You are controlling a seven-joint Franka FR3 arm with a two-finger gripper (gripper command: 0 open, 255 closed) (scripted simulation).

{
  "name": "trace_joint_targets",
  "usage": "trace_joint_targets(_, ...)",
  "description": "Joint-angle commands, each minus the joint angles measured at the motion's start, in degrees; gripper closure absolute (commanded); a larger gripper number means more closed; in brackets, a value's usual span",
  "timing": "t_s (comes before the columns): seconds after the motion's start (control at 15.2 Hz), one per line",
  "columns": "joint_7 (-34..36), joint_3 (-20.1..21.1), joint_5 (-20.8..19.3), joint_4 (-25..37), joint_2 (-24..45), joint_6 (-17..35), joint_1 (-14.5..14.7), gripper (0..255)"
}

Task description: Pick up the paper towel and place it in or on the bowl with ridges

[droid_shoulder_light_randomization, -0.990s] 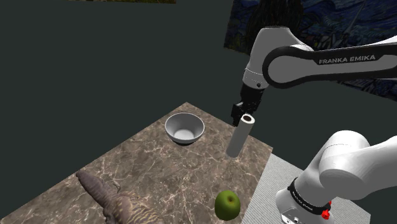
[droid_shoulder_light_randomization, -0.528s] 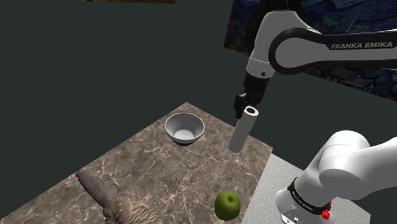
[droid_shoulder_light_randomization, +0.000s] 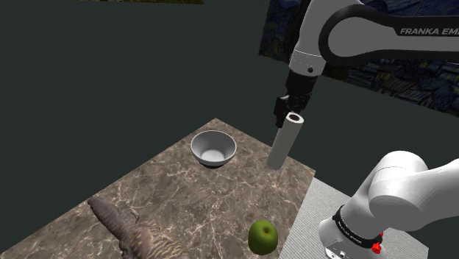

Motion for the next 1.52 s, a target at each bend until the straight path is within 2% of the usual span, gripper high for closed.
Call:
trace_joint_targets(0.0,0.0,-0.1,-0.1,1.6,0.1,-1.5,-0.1,255)
trace_joint_targets(0.46,0.3,-0.3,-0.3,7.1,0.7,-6.4,-0.1,255)
trace_joint_targets(0.99,3.7,2.5,0.1,25.5,18.7,-6.5,0.3,255)
trace_joint_targets(1.45,7.2,4.6,-1.2,45.8,35.0,-10.4,0.9,255)
